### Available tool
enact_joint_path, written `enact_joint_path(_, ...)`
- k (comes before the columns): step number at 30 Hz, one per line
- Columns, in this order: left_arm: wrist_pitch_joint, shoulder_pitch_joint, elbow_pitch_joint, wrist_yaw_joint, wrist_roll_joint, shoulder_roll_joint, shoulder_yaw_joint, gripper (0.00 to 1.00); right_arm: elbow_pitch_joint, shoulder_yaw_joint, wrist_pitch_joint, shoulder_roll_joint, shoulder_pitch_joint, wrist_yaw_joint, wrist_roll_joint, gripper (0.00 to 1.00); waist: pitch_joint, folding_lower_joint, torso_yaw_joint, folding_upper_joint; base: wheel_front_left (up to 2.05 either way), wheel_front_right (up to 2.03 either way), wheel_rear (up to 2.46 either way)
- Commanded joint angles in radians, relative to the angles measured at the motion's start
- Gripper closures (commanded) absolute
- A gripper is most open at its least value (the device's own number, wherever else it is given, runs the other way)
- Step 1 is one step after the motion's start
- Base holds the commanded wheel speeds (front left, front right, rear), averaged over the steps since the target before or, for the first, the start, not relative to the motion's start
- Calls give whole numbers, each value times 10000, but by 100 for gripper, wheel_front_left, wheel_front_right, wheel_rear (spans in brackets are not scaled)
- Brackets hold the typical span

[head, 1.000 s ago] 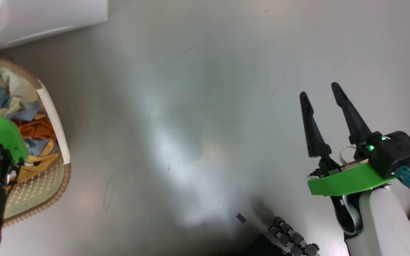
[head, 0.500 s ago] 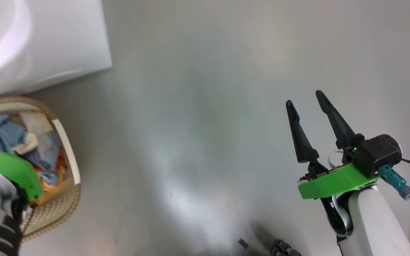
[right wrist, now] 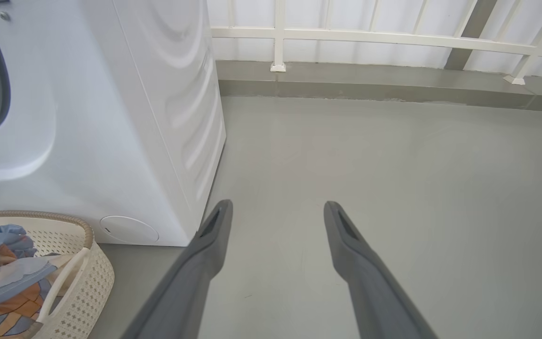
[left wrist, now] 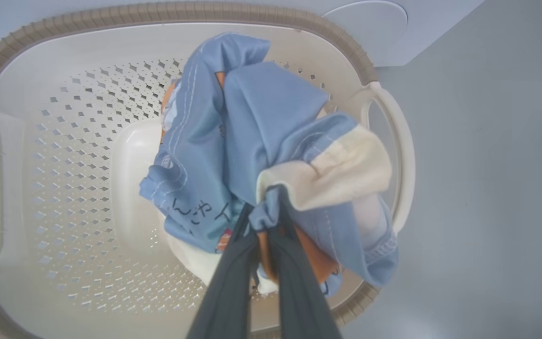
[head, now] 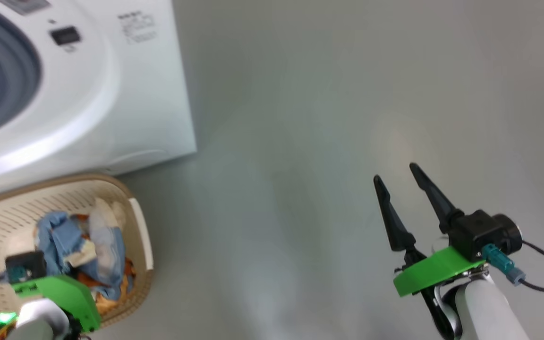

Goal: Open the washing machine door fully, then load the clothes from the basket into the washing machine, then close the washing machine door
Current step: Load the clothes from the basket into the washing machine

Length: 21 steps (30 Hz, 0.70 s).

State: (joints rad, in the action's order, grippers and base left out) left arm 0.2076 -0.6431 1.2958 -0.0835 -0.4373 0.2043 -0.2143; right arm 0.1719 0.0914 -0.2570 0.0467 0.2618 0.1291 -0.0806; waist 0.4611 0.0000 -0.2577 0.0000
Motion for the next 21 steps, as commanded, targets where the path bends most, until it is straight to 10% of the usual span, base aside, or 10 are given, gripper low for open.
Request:
enact_joint_path(1, 238, 437, -58, -37, -49, 282, 194, 100, -123, 225, -48, 35, -317, 16, 105, 0, -1275, 0, 812, 0, 0, 0, 0)
enact_joint_path(21, 540, 3525, -3855, 425, 539, 277, 536, 100, 375, 162, -48, 35, -1602, 16, 99, 0, -3953, 0, 2319, 0, 0, 0, 0)
